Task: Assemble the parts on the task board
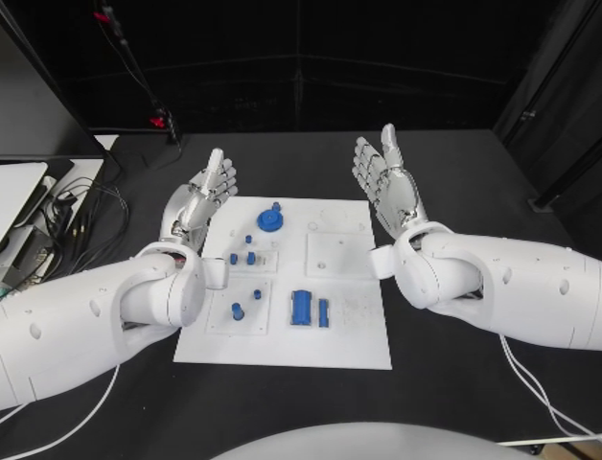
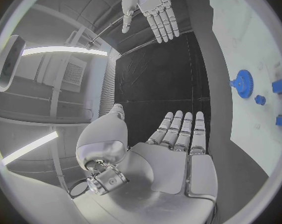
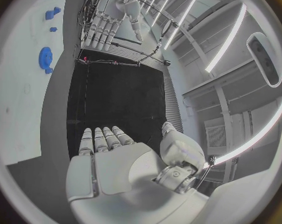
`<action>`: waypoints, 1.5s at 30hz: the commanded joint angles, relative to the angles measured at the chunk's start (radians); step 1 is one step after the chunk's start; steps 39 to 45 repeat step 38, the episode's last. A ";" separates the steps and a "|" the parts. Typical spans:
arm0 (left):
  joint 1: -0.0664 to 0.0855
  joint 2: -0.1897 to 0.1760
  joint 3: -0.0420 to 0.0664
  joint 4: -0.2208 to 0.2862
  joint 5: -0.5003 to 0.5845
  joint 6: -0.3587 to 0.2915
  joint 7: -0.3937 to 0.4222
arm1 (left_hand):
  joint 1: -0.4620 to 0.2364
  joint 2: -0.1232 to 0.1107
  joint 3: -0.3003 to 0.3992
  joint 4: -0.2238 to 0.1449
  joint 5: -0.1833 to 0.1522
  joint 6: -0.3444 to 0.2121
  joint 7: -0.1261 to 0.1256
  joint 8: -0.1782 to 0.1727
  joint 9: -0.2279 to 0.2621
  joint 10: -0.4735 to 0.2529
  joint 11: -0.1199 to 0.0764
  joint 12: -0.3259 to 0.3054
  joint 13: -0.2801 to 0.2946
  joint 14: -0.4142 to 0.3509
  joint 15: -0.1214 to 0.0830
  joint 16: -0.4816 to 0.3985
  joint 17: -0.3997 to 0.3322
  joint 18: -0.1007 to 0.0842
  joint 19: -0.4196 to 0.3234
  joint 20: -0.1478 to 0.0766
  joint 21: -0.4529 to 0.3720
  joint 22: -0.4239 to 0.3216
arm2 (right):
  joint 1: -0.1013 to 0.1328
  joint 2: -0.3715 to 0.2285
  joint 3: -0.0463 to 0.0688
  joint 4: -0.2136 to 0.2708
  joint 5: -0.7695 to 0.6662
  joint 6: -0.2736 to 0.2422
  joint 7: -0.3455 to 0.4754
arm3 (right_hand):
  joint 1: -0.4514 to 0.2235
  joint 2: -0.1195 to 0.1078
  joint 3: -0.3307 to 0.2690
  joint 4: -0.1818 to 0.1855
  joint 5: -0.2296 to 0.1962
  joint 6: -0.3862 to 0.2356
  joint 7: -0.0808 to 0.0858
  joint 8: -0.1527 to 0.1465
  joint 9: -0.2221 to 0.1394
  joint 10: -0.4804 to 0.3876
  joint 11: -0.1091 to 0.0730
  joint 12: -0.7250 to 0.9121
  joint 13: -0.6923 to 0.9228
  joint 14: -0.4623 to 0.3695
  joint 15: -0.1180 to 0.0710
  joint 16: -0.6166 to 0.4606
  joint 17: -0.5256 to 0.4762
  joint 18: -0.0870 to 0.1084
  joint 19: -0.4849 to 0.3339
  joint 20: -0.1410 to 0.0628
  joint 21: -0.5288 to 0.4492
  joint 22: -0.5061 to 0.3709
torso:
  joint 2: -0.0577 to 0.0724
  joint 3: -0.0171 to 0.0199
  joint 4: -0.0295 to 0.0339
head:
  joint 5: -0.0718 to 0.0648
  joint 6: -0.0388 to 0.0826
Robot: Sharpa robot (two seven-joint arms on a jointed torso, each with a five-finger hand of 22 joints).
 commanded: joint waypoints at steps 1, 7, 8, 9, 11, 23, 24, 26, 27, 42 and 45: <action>-0.014 -0.003 0.020 0.021 0.060 -0.109 -0.064 | -0.192 -0.005 0.033 -0.048 -0.034 -0.079 -0.033 -0.084 -0.005 -0.093 -0.035 -0.083 -0.004 -0.057 -0.035 -0.114 -0.017 -0.058 -0.091 -0.045 -0.007 -0.104 | -0.011 0.010 0.013 -0.006 0.106 -0.134 -0.058 | -0.009 -0.002 0.000 -0.004 -0.003 -0.005 0.000 -0.004 -0.001 -0.005 0.000 -0.004 -0.002 -0.004 0.000 -0.003 -0.001 -0.007 -0.005 0.000 -0.003 -0.002 | -0.058 0.0123 -0.0297 | 0.033 0.059; -0.018 -0.004 0.025 0.025 0.063 -0.114 -0.067 | -0.281 -0.005 0.104 -0.072 -0.104 -0.118 -0.103 -0.123 -0.005 -0.136 -0.112 -0.123 -0.004 -0.087 -0.107 -0.167 -0.017 -0.058 -0.132 -0.067 -0.007 -0.152 | -0.018 0.015 0.020 -0.008 0.120 -0.151 -0.066 | -0.009 -0.002 0.000 -0.004 -0.003 -0.005 0.000 -0.004 -0.001 -0.005 0.000 -0.004 -0.002 -0.004 0.000 -0.003 -0.001 -0.007 -0.005 0.000 -0.003 -0.002 | -0.094 0.0200 -0.0479 | 0.062 0.112; -0.018 -0.004 0.025 0.025 0.063 -0.114 -0.067 | -0.294 -0.005 0.104 -0.076 -0.104 -0.124 -0.103 -0.129 -0.005 -0.143 -0.112 -0.128 -0.004 -0.091 -0.107 -0.174 -0.017 -0.058 -0.138 -0.070 -0.007 -0.159 | -0.018 0.015 0.020 -0.008 0.120 -0.151 -0.066 | -0.009 -0.002 0.000 -0.004 -0.003 -0.005 0.000 -0.004 -0.001 -0.005 0.000 -0.004 -0.002 -0.004 0.000 -0.003 -0.001 -0.007 -0.005 0.000 -0.003 -0.002 | -0.100 0.0213 -0.0510 | 0.067 0.121; -0.018 -0.004 0.025 0.025 0.063 -0.114 -0.067 | -0.306 -0.005 0.104 -0.080 -0.104 -0.129 -0.103 -0.134 -0.005 -0.148 -0.112 -0.133 -0.004 -0.096 -0.107 -0.181 -0.017 -0.058 -0.144 -0.142 -0.007 -0.166 | -0.018 0.015 0.020 -0.008 0.120 -0.151 -0.066 | -0.009 -0.002 0.000 -0.004 -0.003 -0.005 0.000 -0.004 -0.001 -0.005 0.000 -0.004 -0.002 -0.004 0.000 -0.003 -0.001 -0.007 -0.005 0.000 -0.003 -0.002 | -0.104 0.0220 -0.0526 | 0.070 0.126; -0.018 -0.004 0.025 0.025 0.063 -0.114 -0.067 | -0.325 -0.005 0.104 -0.151 -0.104 -0.135 -0.103 -0.142 -0.005 -0.157 -0.112 -0.142 -0.004 -0.102 -0.107 -0.193 -0.017 -0.058 -0.154 -0.142 -0.007 -0.176 | -0.018 0.015 0.020 -0.008 0.120 -0.151 -0.066 | -0.009 -0.002 0.000 -0.004 -0.003 -0.005 0.000 -0.004 -0.001 -0.005 0.000 -0.004 -0.002 -0.004 0.000 -0.003 -0.001 -0.007 -0.005 0.000 -0.003 -0.002 | -0.108 0.0230 -0.0550 | 0.073 0.132; -0.018 -0.004 0.025 0.025 0.063 -0.114 -0.067 | -0.437 -0.005 0.104 -0.151 -0.104 -0.179 -0.103 -0.192 -0.005 -0.208 -0.112 -0.191 -0.004 -0.182 -0.107 -0.259 -0.017 -0.058 -0.204 -0.142 -0.007 -0.236 | -0.018 0.015 0.020 -0.008 0.120 -0.151 -0.066 | -0.009 -0.002 0.000 -0.004 -0.003 -0.005 0.000 -0.004 -0.001 -0.005 0.000 -0.004 -0.002 -0.004 0.000 -0.003 -0.001 -0.007 -0.005 0.000 -0.003 -0.002 | -0.110 0.0234 -0.0559 | 0.075 0.135; -0.018 -0.004 0.025 0.025 0.063 -0.114 -0.067 | -0.443 -0.005 0.104 -0.151 -0.104 -0.250 -0.103 -0.263 -0.005 -0.210 -0.112 -0.262 -0.004 -0.182 -0.107 -0.263 -0.017 -0.058 -0.208 -0.142 -0.007 -0.240 | -0.018 0.015 0.020 -0.008 0.120 -0.151 -0.066 | -0.009 -0.002 0.000 -0.004 -0.003 -0.005 0.000 -0.004 -0.001 -0.005 0.000 -0.004 -0.002 -0.004 0.000 -0.003 -0.001 -0.007 -0.005 0.000 -0.003 -0.002 | -0.110 0.0234 -0.0559 | 0.075 0.135; -0.018 -0.004 0.025 0.025 0.063 -0.114 -0.067 | -0.455 -0.005 0.104 -0.151 -0.104 -0.250 -0.103 -0.263 -0.005 -0.216 -0.112 -0.262 -0.004 -0.182 -0.107 -0.270 -0.017 -0.058 -0.213 -0.142 -0.007 -0.247 | -0.018 0.015 0.020 -0.008 0.120 -0.151 -0.066 | -0.009 -0.002 0.000 -0.004 -0.003 -0.005 0.000 -0.004 -0.001 -0.005 0.000 -0.004 -0.002 -0.004 0.000 -0.003 -0.001 -0.007 -0.005 0.000 -0.003 -0.002 | -0.110 0.0234 -0.0559 | 0.075 0.135; -0.018 -0.004 0.025 0.025 0.063 -0.114 -0.067 | -0.459 -0.005 0.104 -0.151 -0.104 -0.250 -0.103 -0.263 -0.005 -0.217 -0.112 -0.262 -0.004 -0.182 -0.107 -0.272 -0.017 -0.058 -0.284 -0.142 -0.007 -0.249 | -0.018 0.015 0.020 -0.008 0.120 -0.151 -0.066 | -0.009 -0.002 0.000 -0.004 -0.003 -0.005 0.000 -0.004 -0.001 -0.005 0.000 -0.004 -0.002 -0.004 0.000 -0.003 -0.001 -0.007 -0.005 0.000 -0.003 -0.002 | -0.110 0.0234 -0.0559 | 0.075 0.135; -0.018 -0.004 0.025 0.025 0.063 -0.114 -0.067 | -0.519 -0.005 0.104 -0.151 -0.104 -0.250 -0.103 -0.263 -0.005 -0.289 -0.112 -0.262 -0.004 -0.182 -0.107 -0.357 -0.017 -0.058 -0.284 -0.142 -0.007 -0.325 | -0.018 0.015 0.020 -0.008 0.120 -0.151 -0.066 | -0.009 -0.002 0.000 -0.004 -0.003 -0.005 0.000 -0.004 -0.001 -0.005 0.000 -0.004 -0.002 -0.004 0.000 -0.003 -0.001 -0.007 -0.005 0.000 -0.003 -0.002 | -0.110 0.0234 -0.0559 | 0.075 0.135; -0.018 -0.004 0.025 0.025 0.063 -0.114 -0.067 | -0.519 -0.005 0.104 -0.151 -0.104 -0.250 -0.103 -0.263 -0.005 -0.289 -0.112 -0.262 -0.004 -0.182 -0.107 -0.357 -0.017 -0.058 -0.284 -0.142 -0.007 -0.325 | -0.018 0.015 0.020 -0.008 0.120 -0.151 -0.066 | -0.009 -0.002 0.000 -0.004 -0.003 -0.005 0.000 -0.004 -0.001 -0.005 0.000 -0.004 -0.002 -0.004 0.000 -0.003 -0.001 -0.007 -0.005 0.000 -0.003 -0.002 | -0.110 0.0234 -0.0559 | 0.075 0.135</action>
